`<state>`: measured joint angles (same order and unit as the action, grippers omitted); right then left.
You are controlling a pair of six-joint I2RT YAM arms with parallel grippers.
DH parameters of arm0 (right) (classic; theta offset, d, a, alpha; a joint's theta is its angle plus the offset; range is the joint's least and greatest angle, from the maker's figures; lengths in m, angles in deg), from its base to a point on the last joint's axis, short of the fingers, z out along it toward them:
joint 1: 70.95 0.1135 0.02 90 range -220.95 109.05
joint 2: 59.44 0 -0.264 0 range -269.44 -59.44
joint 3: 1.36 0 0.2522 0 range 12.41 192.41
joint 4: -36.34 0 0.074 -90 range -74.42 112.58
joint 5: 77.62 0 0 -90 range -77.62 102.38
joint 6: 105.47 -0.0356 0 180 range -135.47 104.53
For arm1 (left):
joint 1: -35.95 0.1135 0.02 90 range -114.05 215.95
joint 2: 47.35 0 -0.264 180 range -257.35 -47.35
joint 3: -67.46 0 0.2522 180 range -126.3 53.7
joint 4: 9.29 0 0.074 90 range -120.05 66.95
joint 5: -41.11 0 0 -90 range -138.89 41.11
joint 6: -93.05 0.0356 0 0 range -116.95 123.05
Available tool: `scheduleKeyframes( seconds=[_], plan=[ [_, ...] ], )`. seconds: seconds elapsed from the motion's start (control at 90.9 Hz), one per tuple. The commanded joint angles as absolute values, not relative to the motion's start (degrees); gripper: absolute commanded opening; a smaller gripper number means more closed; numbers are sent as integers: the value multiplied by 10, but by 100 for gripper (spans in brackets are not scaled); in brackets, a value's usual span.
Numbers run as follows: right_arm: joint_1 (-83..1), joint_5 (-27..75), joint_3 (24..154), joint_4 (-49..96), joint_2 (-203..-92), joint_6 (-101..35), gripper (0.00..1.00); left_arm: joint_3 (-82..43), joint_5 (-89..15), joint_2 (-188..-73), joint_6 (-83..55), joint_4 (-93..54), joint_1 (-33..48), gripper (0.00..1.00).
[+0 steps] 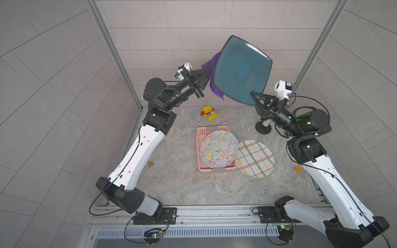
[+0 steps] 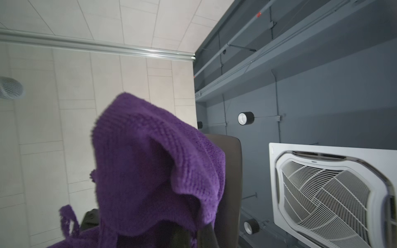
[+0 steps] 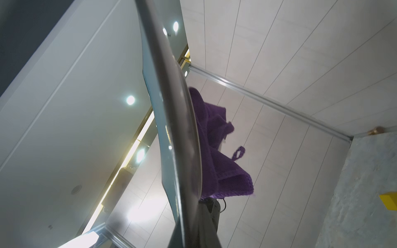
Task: Wipe the wet plate dry
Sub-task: Wipe the plate with towel.
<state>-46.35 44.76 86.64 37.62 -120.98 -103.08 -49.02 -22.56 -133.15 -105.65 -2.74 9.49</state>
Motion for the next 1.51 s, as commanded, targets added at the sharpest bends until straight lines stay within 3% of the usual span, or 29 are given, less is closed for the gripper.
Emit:
scheduleKeyframes(
  seconds=[0.0, 0.121, 0.264, 0.451, 0.539, 0.693, 0.859, 1.024, 1.189, 1.365, 1.497],
  plan=[
    [-416, 432, 876, 456, -1220, -1007, 0, -517, -243, -1341, -1120, 58, 74, 0],
    [-403, 404, 903, 482, -1254, -1015, 0, -534, -246, -1344, -1117, 58, 40, 0],
    [-462, 382, 996, 494, -1306, -1041, 0, -510, -244, -1328, -1105, 63, -4, 0],
    [-528, 397, 1014, 493, -1299, -1062, 0, -471, -284, -1309, -1157, 117, 33, 0],
    [-489, 420, 969, 493, -1271, -1044, 0, -507, -293, -1326, -1163, 117, 46, 0],
    [-392, 374, 886, 503, -1235, -1003, 0, -582, -284, -1382, -1163, 111, 43, 0],
    [-391, 351, 916, 508, -1264, -996, 0, -566, -284, -1386, -1152, 112, 8, 0],
    [-404, 341, 972, 496, -1305, -998, 0, -464, -300, -1335, -1140, 128, -4, 0],
    [-406, 355, 967, 495, -1306, -999, 0, -384, -311, -1284, -1154, 146, 41, 0],
    [-360, 382, 912, 474, -1263, -963, 0, -450, -286, -1316, -1170, 150, 115, 0],
    [-328, 362, 867, 450, -1233, -943, 0, -474, -281, -1347, -1172, 142, 126, 0]
  ],
)
